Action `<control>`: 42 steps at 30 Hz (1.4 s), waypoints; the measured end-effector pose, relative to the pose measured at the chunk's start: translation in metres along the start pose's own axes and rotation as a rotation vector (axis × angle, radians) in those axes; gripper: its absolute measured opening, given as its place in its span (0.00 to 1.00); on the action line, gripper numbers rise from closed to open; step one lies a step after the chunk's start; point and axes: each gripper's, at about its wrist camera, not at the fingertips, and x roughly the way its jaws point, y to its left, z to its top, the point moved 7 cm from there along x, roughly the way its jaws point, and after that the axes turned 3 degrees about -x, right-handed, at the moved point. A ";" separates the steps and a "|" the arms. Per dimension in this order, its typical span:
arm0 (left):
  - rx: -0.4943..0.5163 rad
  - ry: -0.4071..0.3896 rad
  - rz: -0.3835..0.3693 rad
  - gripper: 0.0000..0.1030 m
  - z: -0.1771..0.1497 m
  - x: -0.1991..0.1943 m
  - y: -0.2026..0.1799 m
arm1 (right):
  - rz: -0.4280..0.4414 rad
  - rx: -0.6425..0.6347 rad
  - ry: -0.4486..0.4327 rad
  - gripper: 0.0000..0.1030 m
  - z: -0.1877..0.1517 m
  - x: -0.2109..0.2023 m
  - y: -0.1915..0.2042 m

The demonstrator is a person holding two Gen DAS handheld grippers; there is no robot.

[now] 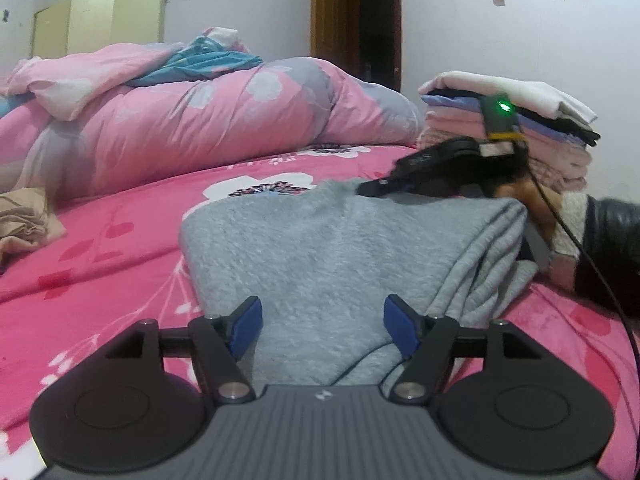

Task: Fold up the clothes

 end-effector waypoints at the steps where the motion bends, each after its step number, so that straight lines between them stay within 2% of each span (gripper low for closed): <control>1: -0.004 0.000 0.003 0.67 0.001 -0.002 0.001 | -0.001 0.008 -0.011 0.12 0.001 -0.006 -0.001; 5: -0.011 0.006 0.007 0.67 0.006 -0.005 0.004 | -0.024 0.029 -0.004 0.14 -0.002 -0.021 -0.003; 7: -0.009 0.013 0.016 0.67 0.008 -0.004 0.005 | -0.047 0.049 -0.001 0.25 -0.003 -0.028 -0.007; 8: -0.007 0.013 0.020 0.67 0.010 -0.004 0.006 | -0.067 0.062 -0.008 0.27 -0.002 -0.034 -0.010; 11: 0.010 -0.018 0.029 0.67 0.024 -0.007 0.008 | -0.104 0.064 -0.085 0.28 0.006 -0.059 -0.006; 14: 0.027 -0.047 0.039 0.67 0.043 -0.006 0.012 | -0.086 0.010 -0.148 0.29 0.013 -0.092 0.014; 17: 0.055 -0.034 0.038 0.67 0.068 0.013 0.015 | -0.068 -0.044 -0.149 0.29 0.007 -0.103 0.034; 20: 0.119 0.012 0.018 0.67 0.085 0.046 0.012 | -0.067 -0.084 -0.126 0.29 -0.002 -0.093 0.040; 23: 0.175 0.107 0.039 0.66 0.084 0.084 0.013 | -0.054 -0.080 -0.099 0.26 -0.002 -0.071 0.034; 24: 0.165 0.132 0.058 0.66 0.080 0.094 0.018 | -0.049 -0.079 -0.090 0.24 -0.002 -0.064 0.032; 27: 0.135 0.197 0.111 0.66 0.068 0.119 0.032 | -0.042 -0.084 -0.046 0.08 -0.003 -0.038 0.024; 30: 0.128 0.173 0.137 0.66 0.063 0.119 0.037 | -0.039 -0.106 0.010 0.03 -0.009 -0.012 0.016; 33: 0.121 0.157 0.139 0.67 0.058 0.118 0.043 | -0.004 -0.077 0.002 0.03 -0.013 -0.004 0.009; 38: 0.138 0.132 0.145 0.67 0.057 0.117 0.041 | 0.023 -0.022 -0.005 0.00 -0.016 -0.004 0.002; 40: 0.141 0.127 0.149 0.67 0.061 0.111 0.042 | -0.001 -0.020 -0.022 0.00 -0.013 -0.012 0.004; 41: 0.141 0.123 0.154 0.67 0.064 0.104 0.044 | -0.015 -0.020 -0.032 0.01 -0.011 -0.016 0.005; 42: 0.143 0.112 0.164 0.68 0.067 0.092 0.047 | -0.029 -0.029 -0.055 0.05 -0.008 -0.026 0.010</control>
